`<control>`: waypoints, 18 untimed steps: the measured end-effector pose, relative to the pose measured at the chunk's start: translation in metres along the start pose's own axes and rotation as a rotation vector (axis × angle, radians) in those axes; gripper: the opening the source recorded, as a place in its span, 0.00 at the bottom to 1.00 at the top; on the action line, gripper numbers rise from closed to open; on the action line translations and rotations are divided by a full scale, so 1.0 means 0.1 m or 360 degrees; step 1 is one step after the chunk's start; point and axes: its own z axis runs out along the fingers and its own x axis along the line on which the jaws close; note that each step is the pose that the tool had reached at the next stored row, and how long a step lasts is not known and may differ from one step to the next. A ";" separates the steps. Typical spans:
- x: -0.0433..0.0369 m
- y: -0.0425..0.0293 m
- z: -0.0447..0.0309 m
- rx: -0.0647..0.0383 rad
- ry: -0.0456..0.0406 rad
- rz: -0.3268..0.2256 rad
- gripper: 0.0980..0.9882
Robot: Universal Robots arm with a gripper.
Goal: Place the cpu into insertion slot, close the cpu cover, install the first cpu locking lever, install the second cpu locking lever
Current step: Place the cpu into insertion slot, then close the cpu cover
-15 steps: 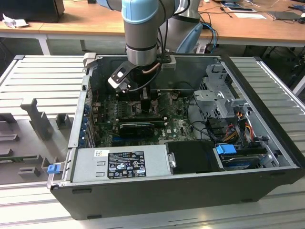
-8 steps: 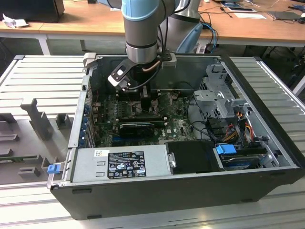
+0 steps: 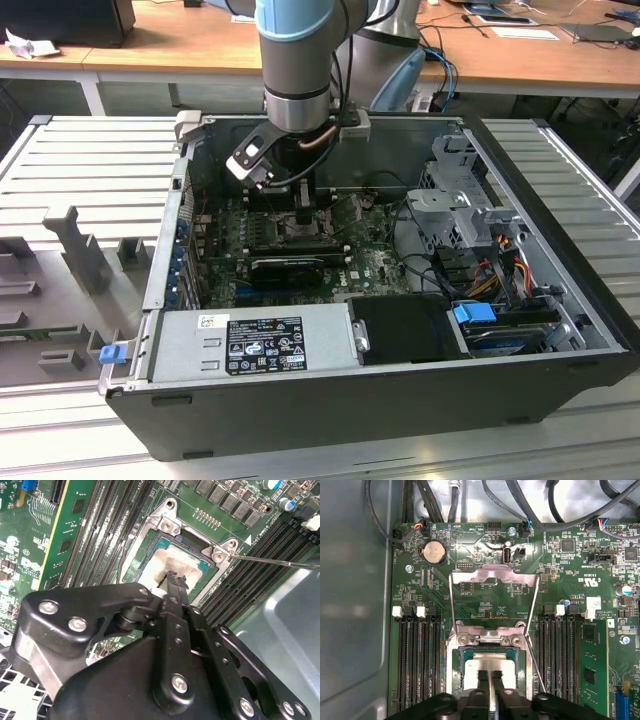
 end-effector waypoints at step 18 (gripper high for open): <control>0.002 0.125 -0.088 0.0013 -0.0001 0.0001 0.01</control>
